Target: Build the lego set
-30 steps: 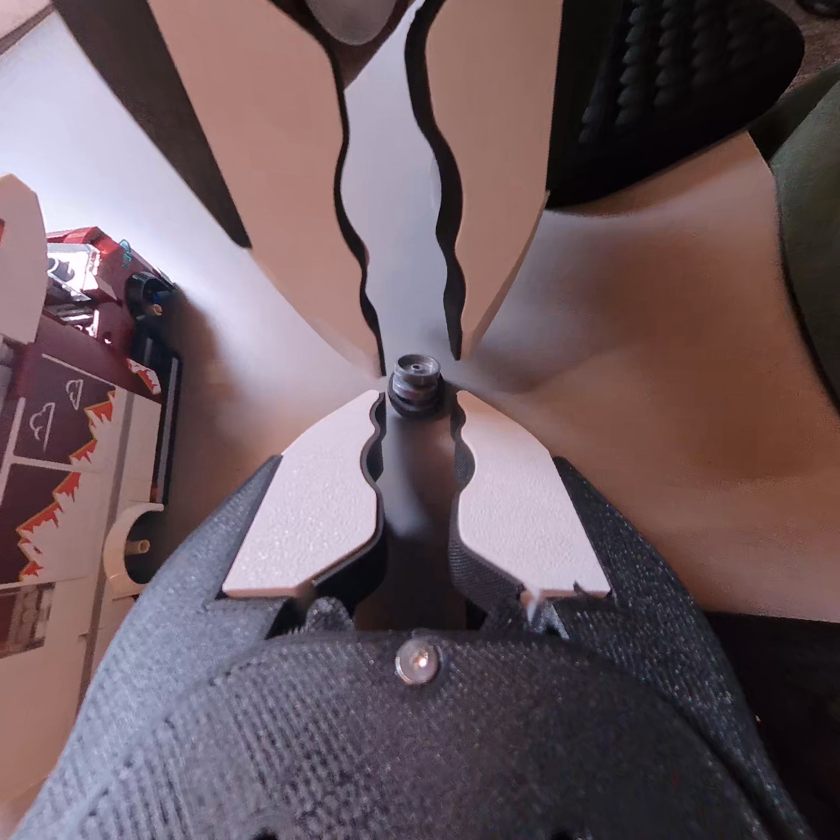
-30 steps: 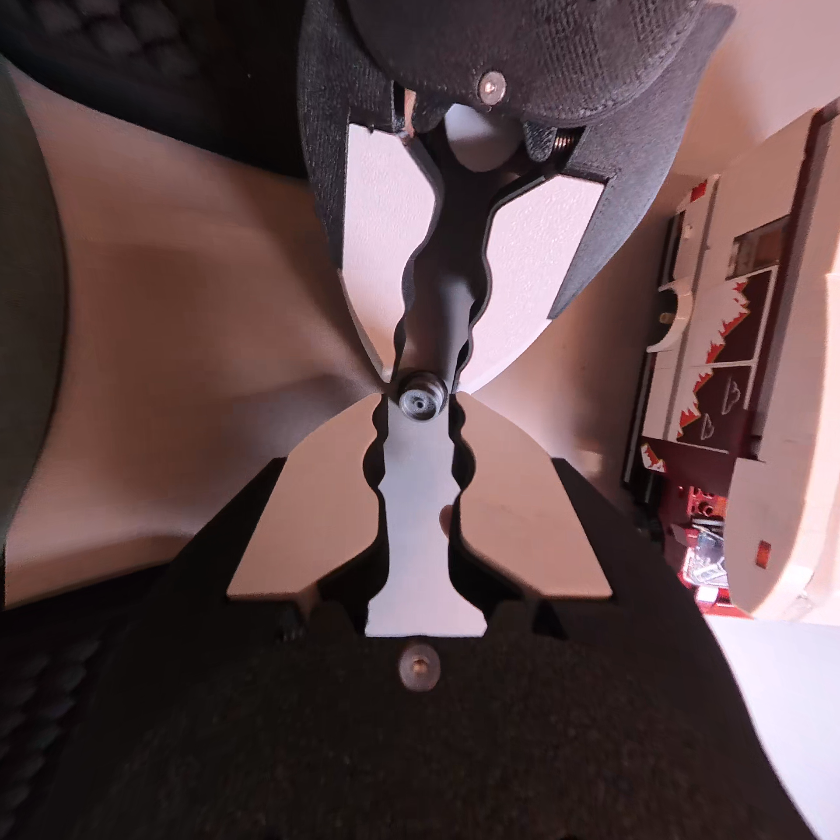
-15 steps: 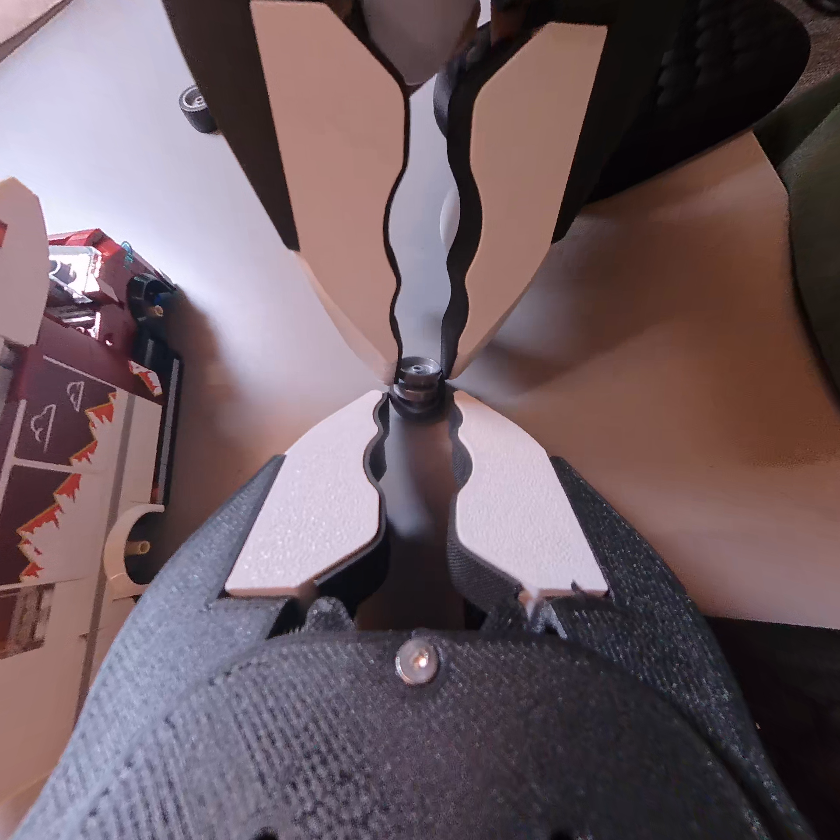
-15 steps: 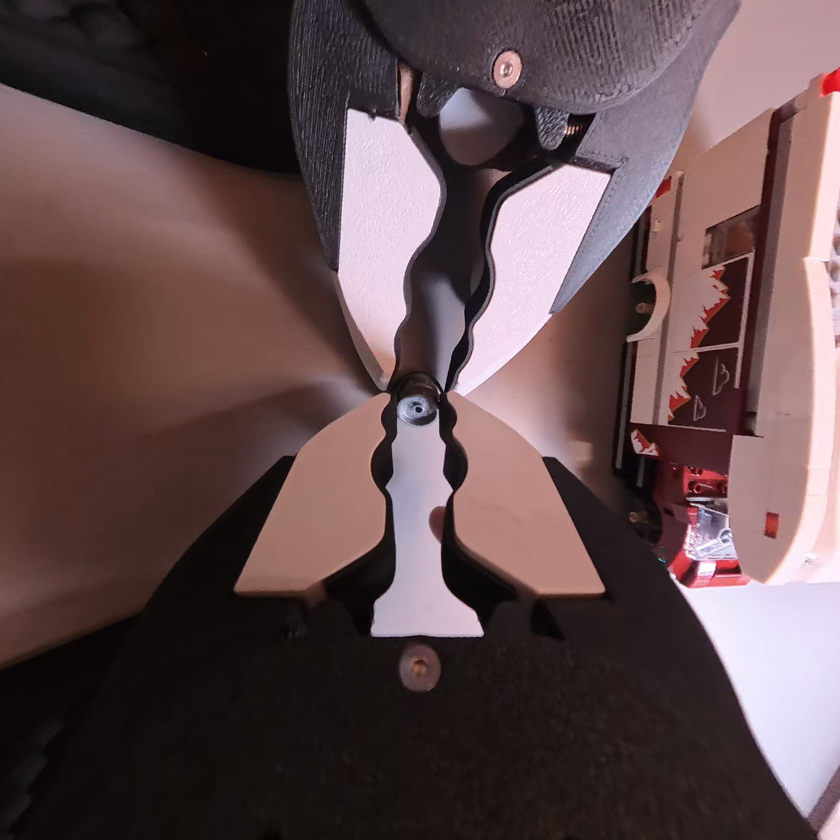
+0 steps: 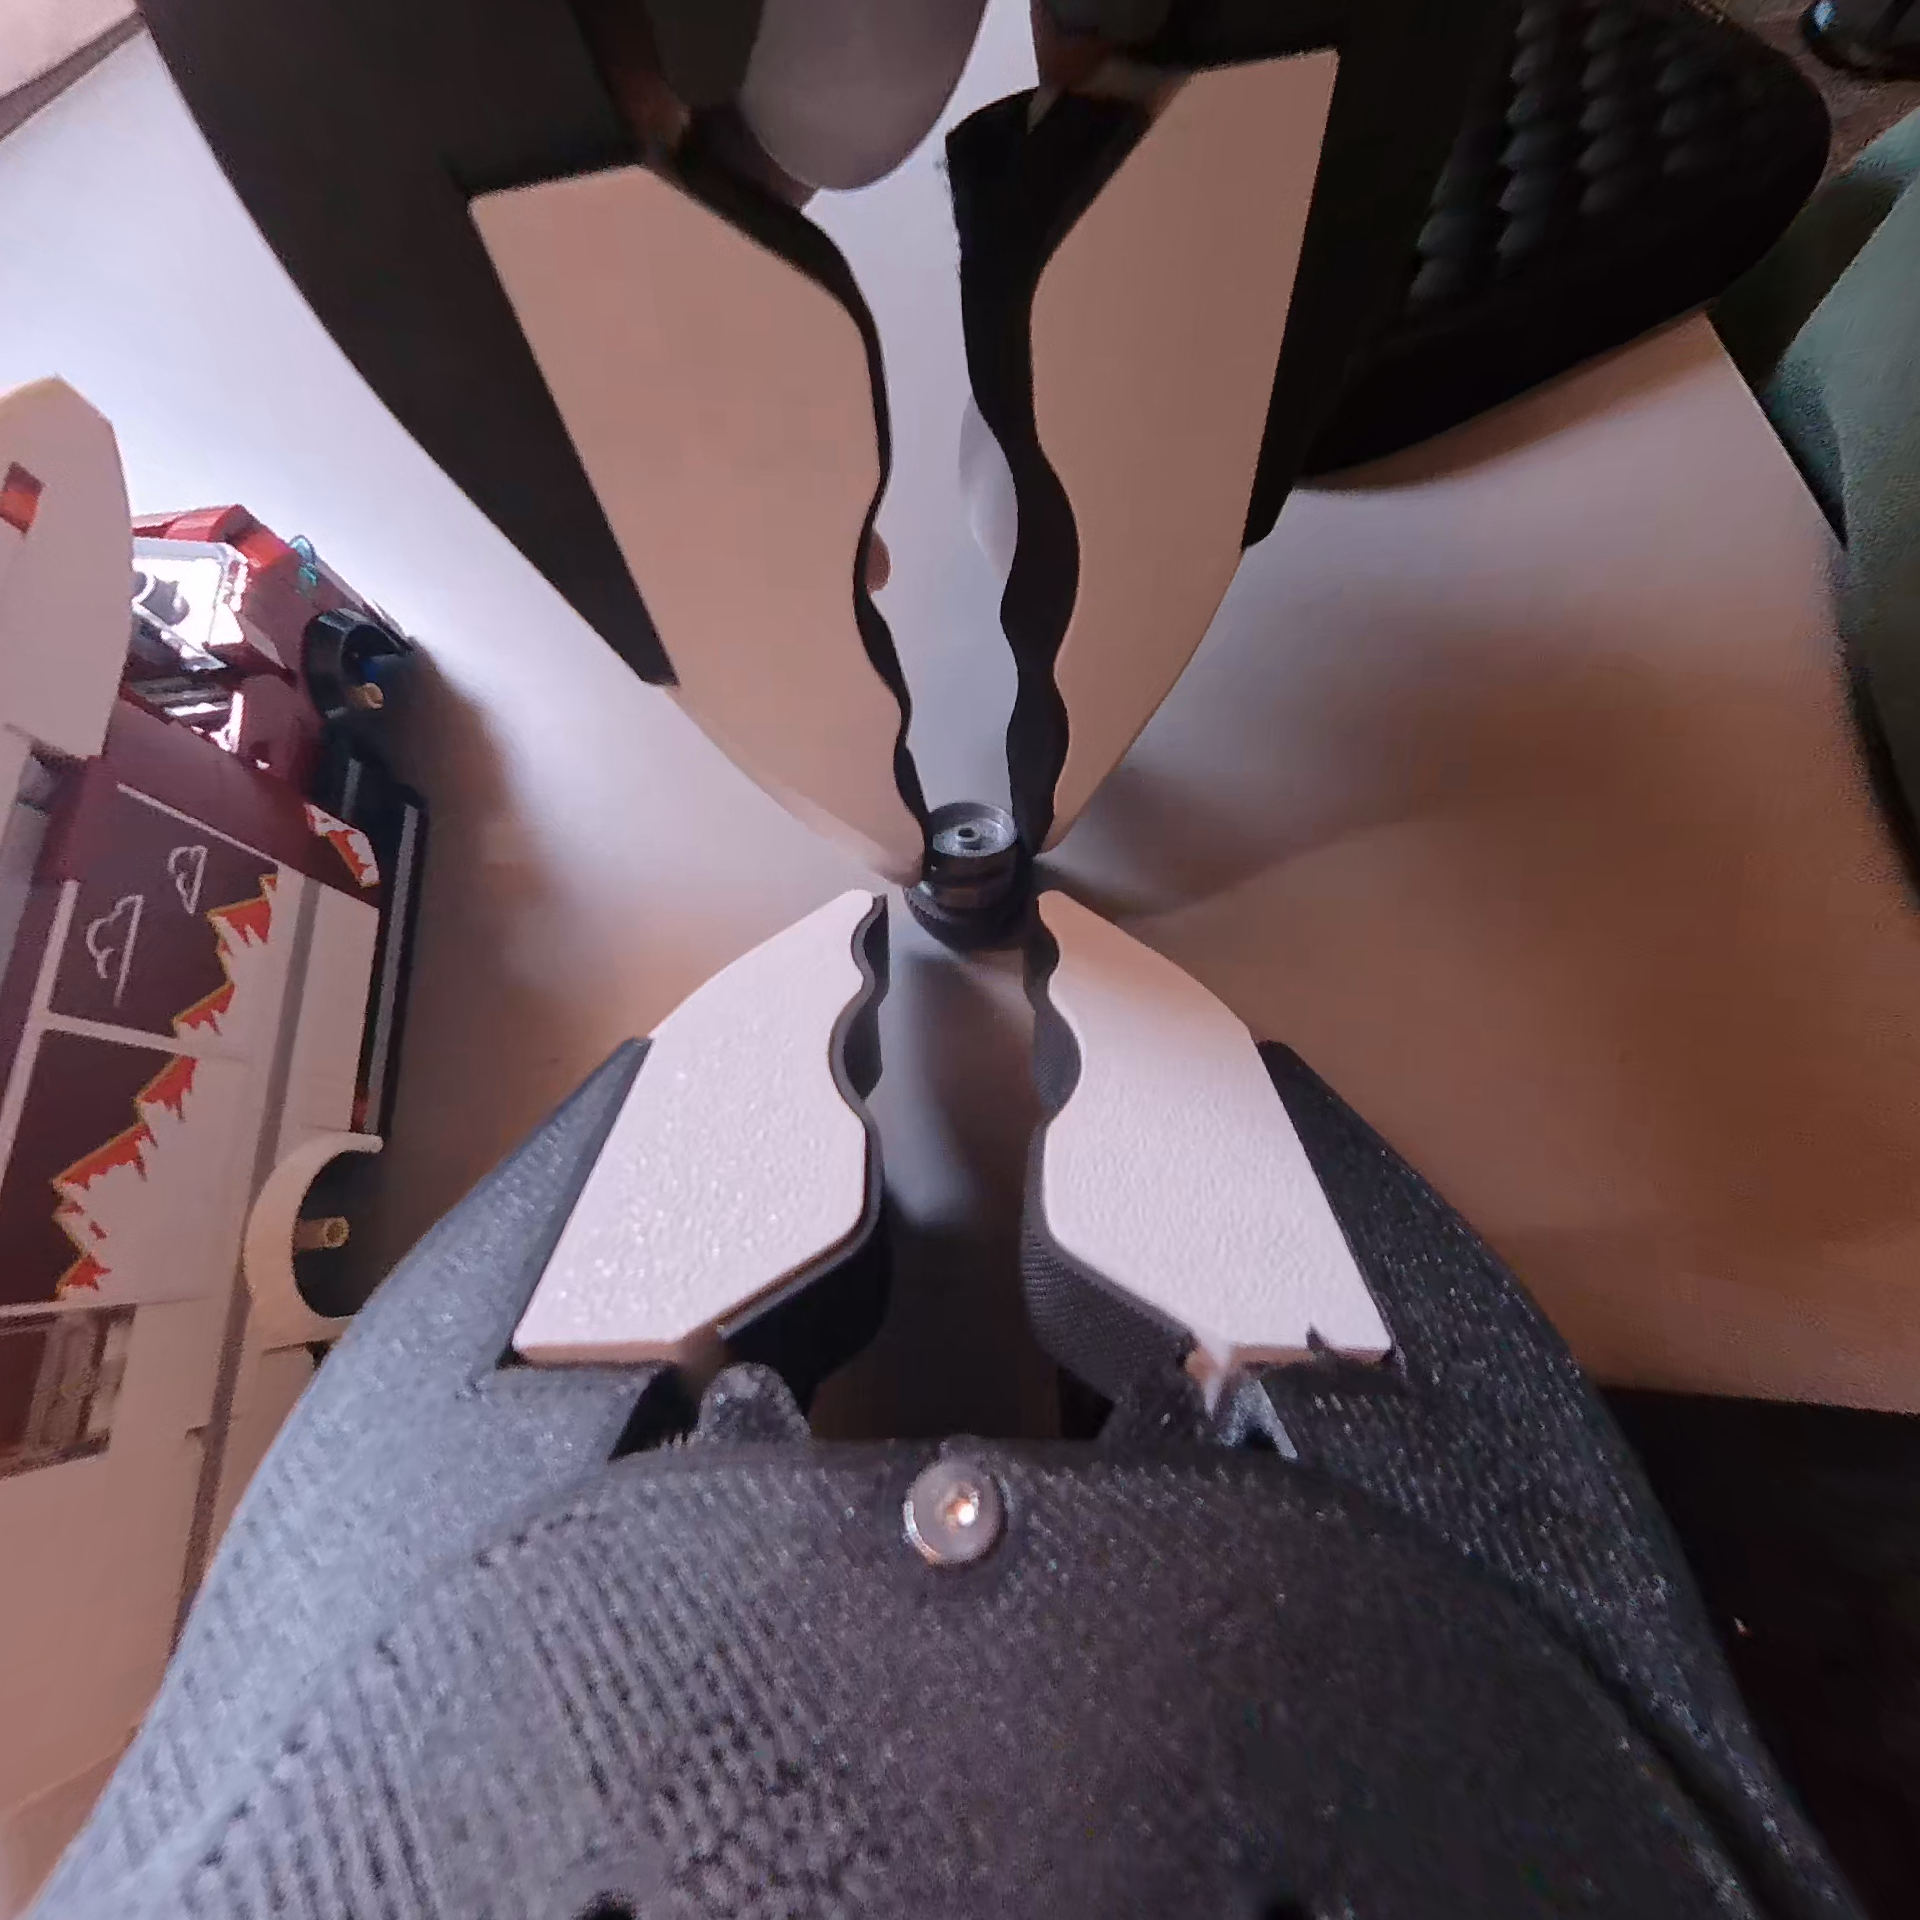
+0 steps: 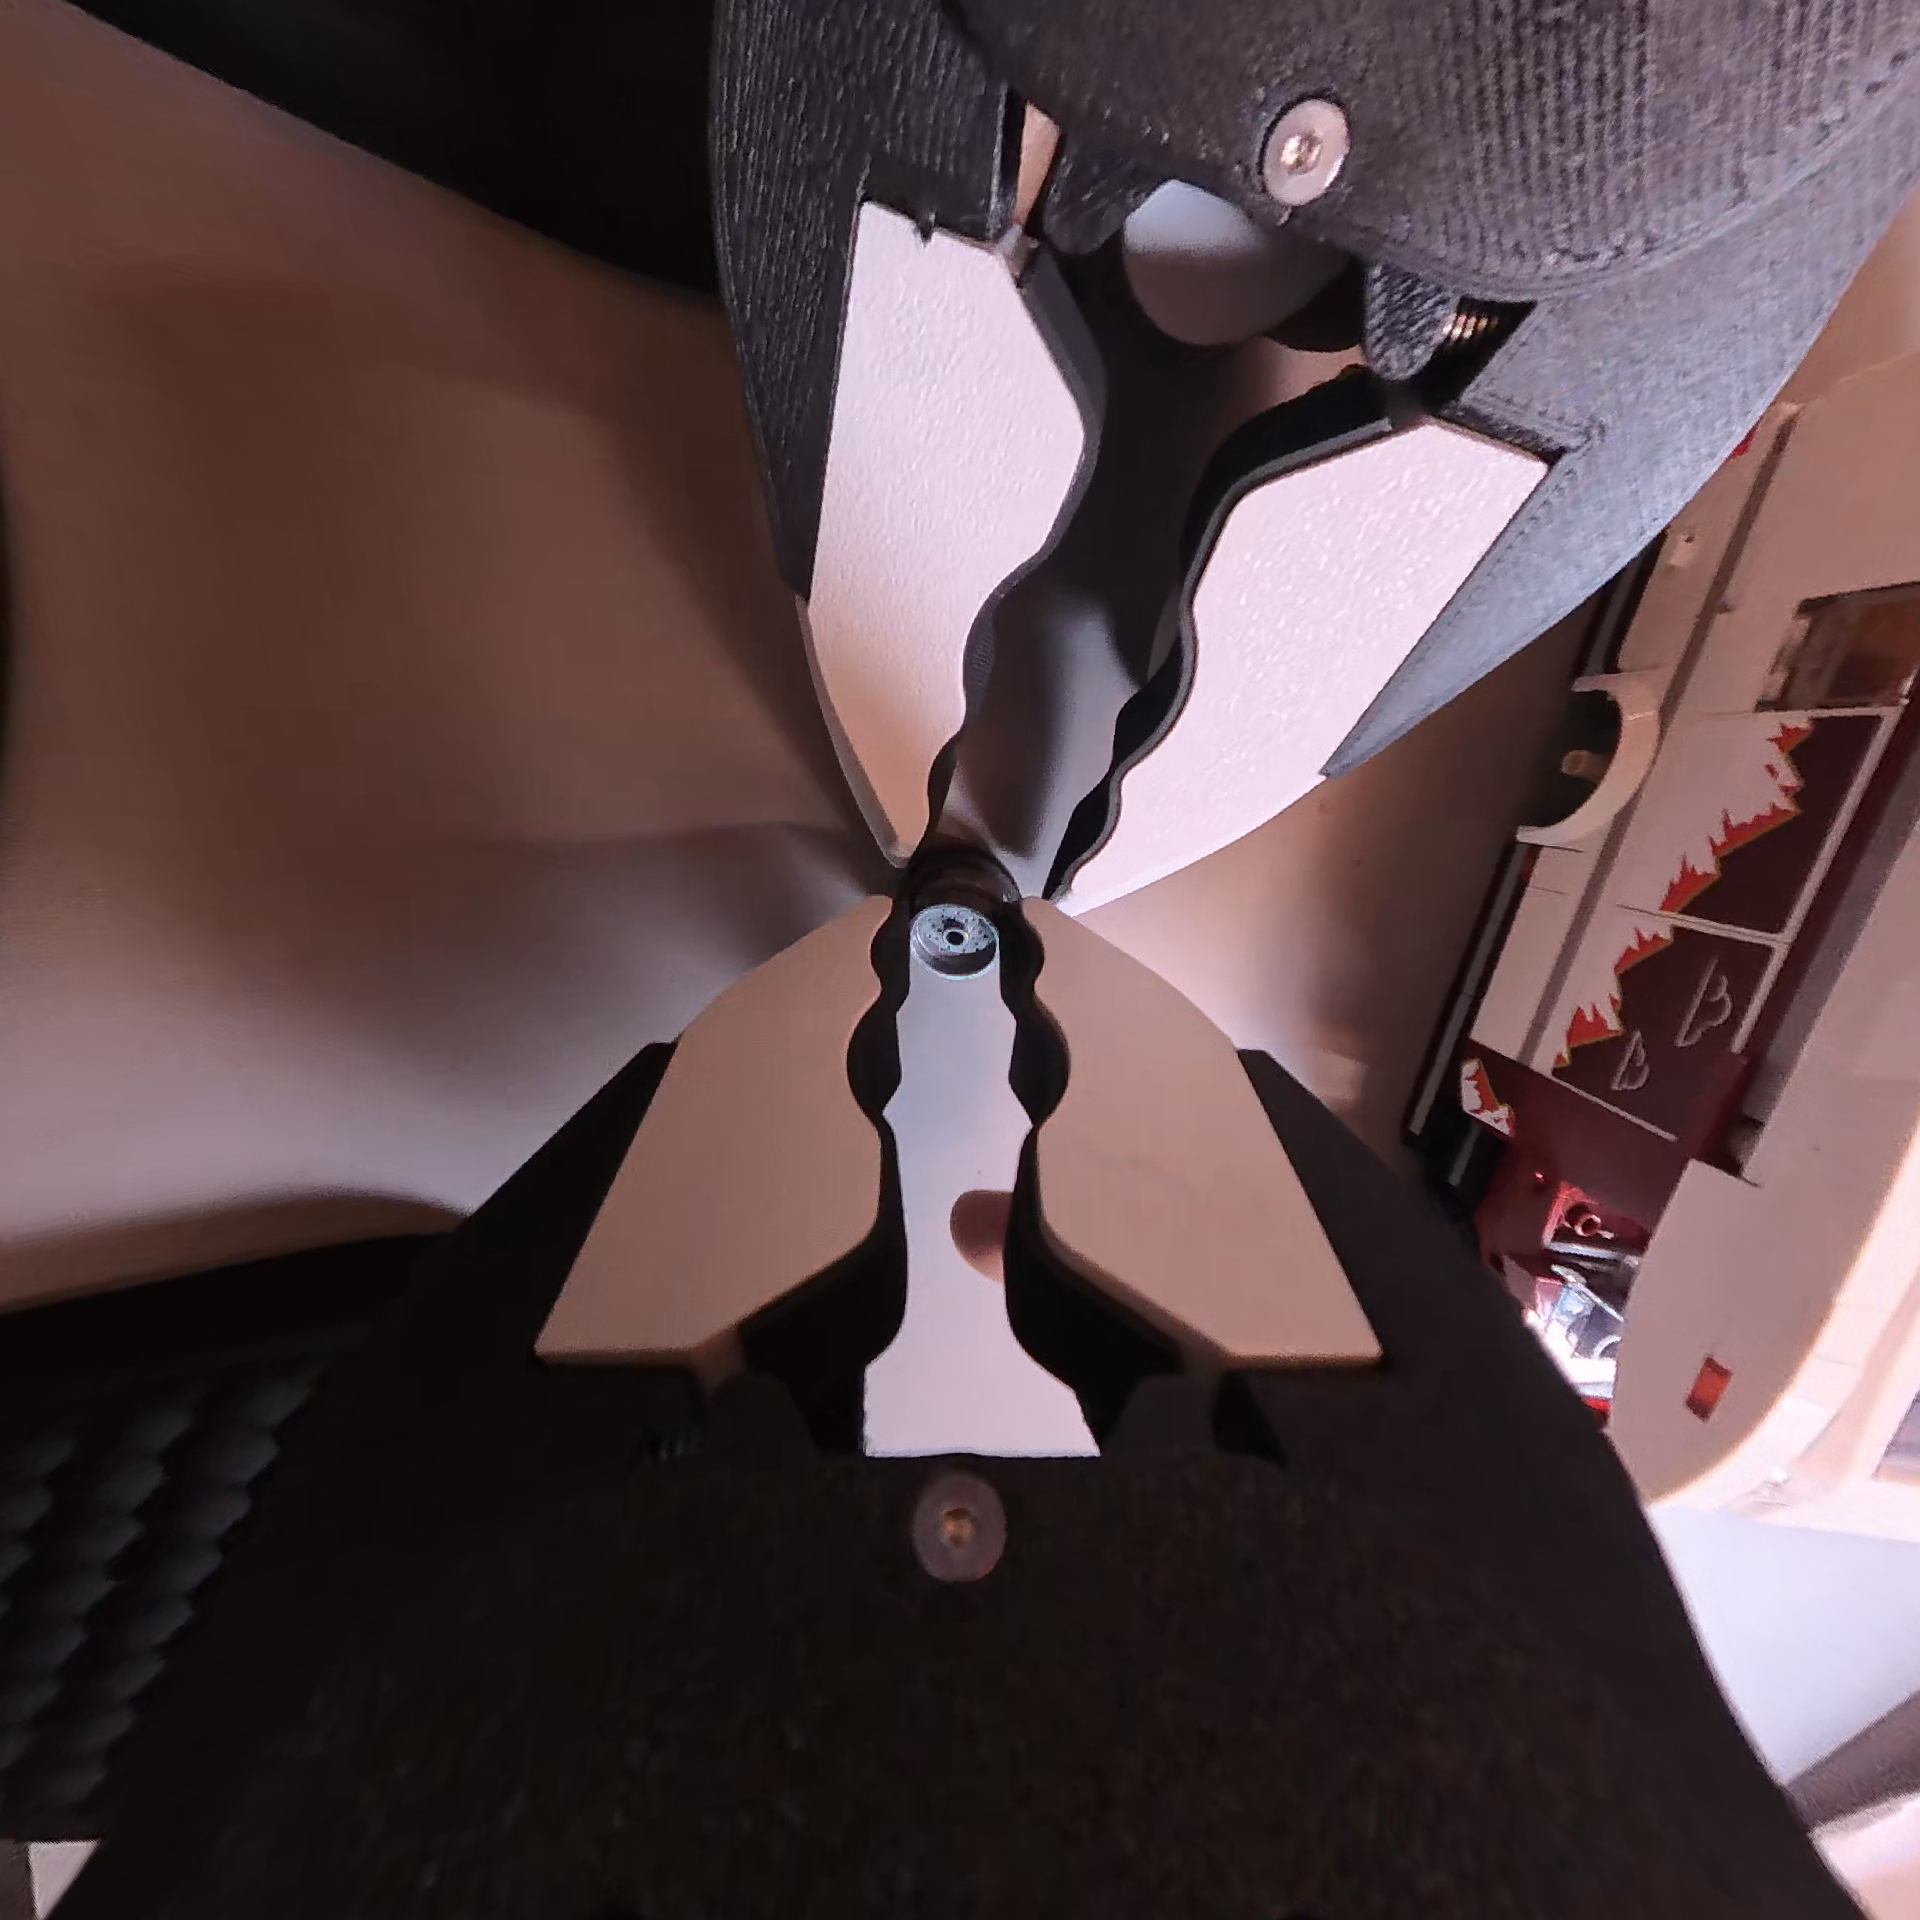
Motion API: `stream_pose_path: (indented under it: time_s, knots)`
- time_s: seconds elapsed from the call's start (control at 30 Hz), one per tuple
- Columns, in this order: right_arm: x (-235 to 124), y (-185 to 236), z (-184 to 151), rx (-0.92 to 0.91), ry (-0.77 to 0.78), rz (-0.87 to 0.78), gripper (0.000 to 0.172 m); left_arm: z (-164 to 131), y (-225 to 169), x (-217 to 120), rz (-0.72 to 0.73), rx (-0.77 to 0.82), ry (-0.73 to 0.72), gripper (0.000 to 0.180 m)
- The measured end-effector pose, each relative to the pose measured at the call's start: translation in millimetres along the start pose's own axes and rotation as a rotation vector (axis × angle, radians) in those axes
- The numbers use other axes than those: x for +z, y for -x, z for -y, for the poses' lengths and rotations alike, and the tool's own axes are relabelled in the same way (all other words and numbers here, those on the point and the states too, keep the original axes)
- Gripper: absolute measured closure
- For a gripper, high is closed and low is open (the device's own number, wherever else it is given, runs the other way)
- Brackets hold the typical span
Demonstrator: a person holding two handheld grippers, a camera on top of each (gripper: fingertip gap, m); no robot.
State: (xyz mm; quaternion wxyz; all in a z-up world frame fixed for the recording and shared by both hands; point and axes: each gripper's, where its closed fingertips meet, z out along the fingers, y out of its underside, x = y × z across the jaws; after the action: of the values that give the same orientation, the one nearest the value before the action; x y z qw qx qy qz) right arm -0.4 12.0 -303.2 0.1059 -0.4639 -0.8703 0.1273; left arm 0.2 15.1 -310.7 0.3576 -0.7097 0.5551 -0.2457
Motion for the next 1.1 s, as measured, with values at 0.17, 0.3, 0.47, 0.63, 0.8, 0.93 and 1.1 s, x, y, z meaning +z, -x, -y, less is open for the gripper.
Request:
stream_pose_path:
  time_s: [0.17, 0.3, 0.47, 0.63, 0.8, 0.93, 1.1]
  knots:
    - [2, 0, 0, 0.007, 0.004, 0.018, 0.155, -2, -1, -2, -0.025, -0.001, 0.002, 0.153]
    - [3, 0, 0, 0.01, 0.016, 0.033, 0.156, -4, -1, -5, -0.032, 0.008, 0.002, 0.151]
    - [4, 0, 0, 0.03, 0.022, 0.059, 0.155, -6, 3, -8, -0.032, -0.003, -0.001, 0.152]
    - [3, 0, 3, 0.078, -0.078, 0.024, 0.155, -5, 1, -6, -0.031, 0.011, 0.001, 0.153]
    - [-2, -1, 2, 0.116, -0.185, -0.051, 0.147, -4, 1, -5, -0.029, 0.006, 0.001, 0.151]
    - [-12, 3, 3, 0.136, -0.226, -0.076, 0.153, -2, 1, -3, -0.023, 0.016, -0.002, 0.151]
    - [-3, -2, -1, 0.172, -0.172, -0.11, 0.169, 1, 0, 1, -0.034, 0.025, -0.003, 0.152]
